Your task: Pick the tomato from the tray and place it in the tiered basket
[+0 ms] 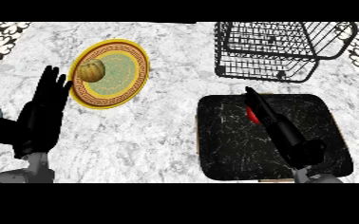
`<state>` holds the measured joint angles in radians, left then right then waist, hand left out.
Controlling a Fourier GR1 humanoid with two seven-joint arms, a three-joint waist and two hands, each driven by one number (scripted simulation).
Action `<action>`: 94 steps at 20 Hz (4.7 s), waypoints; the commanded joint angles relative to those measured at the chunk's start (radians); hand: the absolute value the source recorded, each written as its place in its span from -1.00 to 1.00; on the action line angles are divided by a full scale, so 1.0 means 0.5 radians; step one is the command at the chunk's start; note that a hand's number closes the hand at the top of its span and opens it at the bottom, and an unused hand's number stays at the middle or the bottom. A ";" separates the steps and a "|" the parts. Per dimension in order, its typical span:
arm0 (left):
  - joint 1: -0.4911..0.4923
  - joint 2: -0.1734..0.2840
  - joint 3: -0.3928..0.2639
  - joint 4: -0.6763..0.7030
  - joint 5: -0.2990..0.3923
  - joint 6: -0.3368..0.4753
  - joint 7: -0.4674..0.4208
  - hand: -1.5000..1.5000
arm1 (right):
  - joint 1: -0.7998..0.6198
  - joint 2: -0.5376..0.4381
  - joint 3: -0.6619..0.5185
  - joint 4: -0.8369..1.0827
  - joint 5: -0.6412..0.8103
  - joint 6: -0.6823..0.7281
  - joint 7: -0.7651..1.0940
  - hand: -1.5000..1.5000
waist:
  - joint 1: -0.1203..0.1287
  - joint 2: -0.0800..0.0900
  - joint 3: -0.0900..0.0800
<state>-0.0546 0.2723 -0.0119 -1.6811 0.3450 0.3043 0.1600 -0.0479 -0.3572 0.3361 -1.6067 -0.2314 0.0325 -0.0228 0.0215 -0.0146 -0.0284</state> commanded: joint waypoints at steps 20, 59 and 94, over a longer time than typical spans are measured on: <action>-0.114 -0.039 -0.424 0.550 -0.329 -0.505 -0.419 0.00 | -1.032 -0.017 -0.019 0.388 0.909 -0.720 0.847 -1.00 | -0.095 0.005 0.047; -0.137 -0.090 -0.386 0.637 -0.395 -0.606 -0.507 0.00 | -1.184 -0.284 0.496 0.140 1.094 0.557 2.480 -1.00 | -0.033 0.031 0.056; -0.263 -0.261 -0.155 0.744 -0.572 -0.715 -0.490 0.00 | -0.777 0.250 0.078 0.464 2.005 0.381 1.673 1.00 | -0.040 0.029 0.057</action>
<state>-0.1404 0.1652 -0.1079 -1.3336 0.0744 -0.0590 -0.0930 -0.4161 -0.2901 0.3936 -1.3873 0.7213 0.2085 0.8126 0.0023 -0.0012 -0.0010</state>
